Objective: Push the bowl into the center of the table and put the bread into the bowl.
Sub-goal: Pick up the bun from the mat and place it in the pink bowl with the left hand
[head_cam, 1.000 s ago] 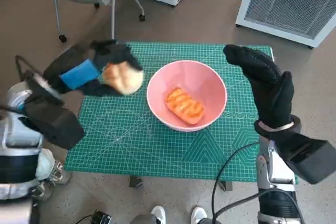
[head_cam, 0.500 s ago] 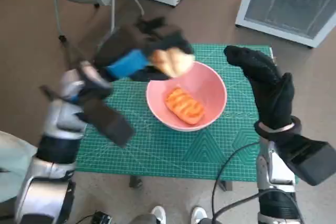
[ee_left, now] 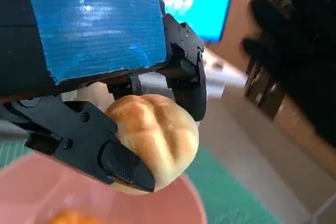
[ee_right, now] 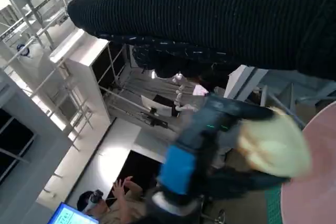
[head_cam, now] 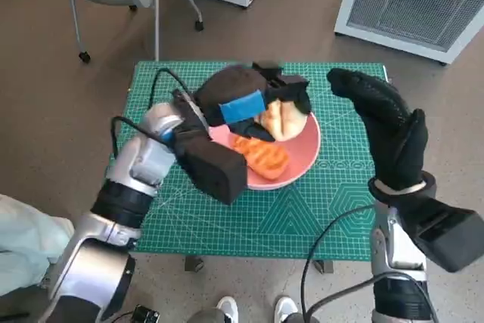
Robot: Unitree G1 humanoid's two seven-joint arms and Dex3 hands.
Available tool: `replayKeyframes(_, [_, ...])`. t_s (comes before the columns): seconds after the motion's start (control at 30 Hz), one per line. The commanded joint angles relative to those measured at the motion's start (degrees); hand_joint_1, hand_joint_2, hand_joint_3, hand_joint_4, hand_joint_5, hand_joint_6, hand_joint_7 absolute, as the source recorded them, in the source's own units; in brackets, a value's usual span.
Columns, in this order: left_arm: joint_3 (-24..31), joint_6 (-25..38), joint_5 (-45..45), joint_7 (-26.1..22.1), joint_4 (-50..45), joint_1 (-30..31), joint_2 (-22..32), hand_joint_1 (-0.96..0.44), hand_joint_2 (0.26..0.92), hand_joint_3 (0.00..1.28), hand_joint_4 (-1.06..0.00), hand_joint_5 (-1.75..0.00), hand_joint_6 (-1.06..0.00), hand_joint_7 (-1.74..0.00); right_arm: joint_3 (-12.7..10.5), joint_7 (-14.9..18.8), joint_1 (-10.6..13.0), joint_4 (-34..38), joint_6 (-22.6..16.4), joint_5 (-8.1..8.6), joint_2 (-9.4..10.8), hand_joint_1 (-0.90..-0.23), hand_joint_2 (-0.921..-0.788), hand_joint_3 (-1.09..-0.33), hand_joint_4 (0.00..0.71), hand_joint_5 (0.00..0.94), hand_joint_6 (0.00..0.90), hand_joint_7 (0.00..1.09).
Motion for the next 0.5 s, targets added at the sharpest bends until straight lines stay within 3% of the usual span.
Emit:
replayKeyframes(0.03, [-1.09,2.92,-0.08,-3.48,0.83,-0.71,-0.01,-0.07,0.862,0.14,-0.35,-0.54,-0.37,-0.66,-0.11,-1.02,1.46,-0.19,0.14,-1.20,0.10,-0.738,-0.921,-0.758,0.122,0.001,-0.001,0.53])
replayKeyframes(0.07, [-1.22,3.45,0.02,-4.03,0.59,-0.55,0.13,-0.11,0.856,0.10,-0.31,-0.35,-0.34,-0.46,-0.12,-1.16,1.49,-0.25,0.16,-1.28,0.11,-0.739,-0.921,-0.758,0.122,0.001,-0.001,0.53])
replayKeyframes(0.17, [-1.43,4.43,0.19,-5.09,-0.25,-0.28,0.45,-0.17,0.855,0.05,-0.26,-0.11,-0.32,-0.20,-0.14,-1.41,1.58,-0.41,0.20,-1.43,0.13,-0.741,-0.921,-0.758,0.122,0.001,-0.001,0.53])
replayKeyframes(0.3, [-1.72,4.44,0.63,-6.03,-1.63,0.07,1.41,-0.29,0.855,0.02,-0.16,-0.02,-0.29,-0.08,-0.22,-1.83,1.79,-0.86,0.42,-1.55,0.15,-0.745,-0.921,-0.756,0.123,0.002,-0.001,0.53])
replayKeyframes(0.5, [-1.37,2.76,0.93,-4.00,-2.42,1.24,2.18,-0.38,0.860,0.01,-0.10,0.00,-0.26,-0.03,-0.26,-2.27,1.85,-1.28,0.66,-1.68,0.10,-0.751,-0.921,-0.755,0.123,0.002,-0.001,0.54])
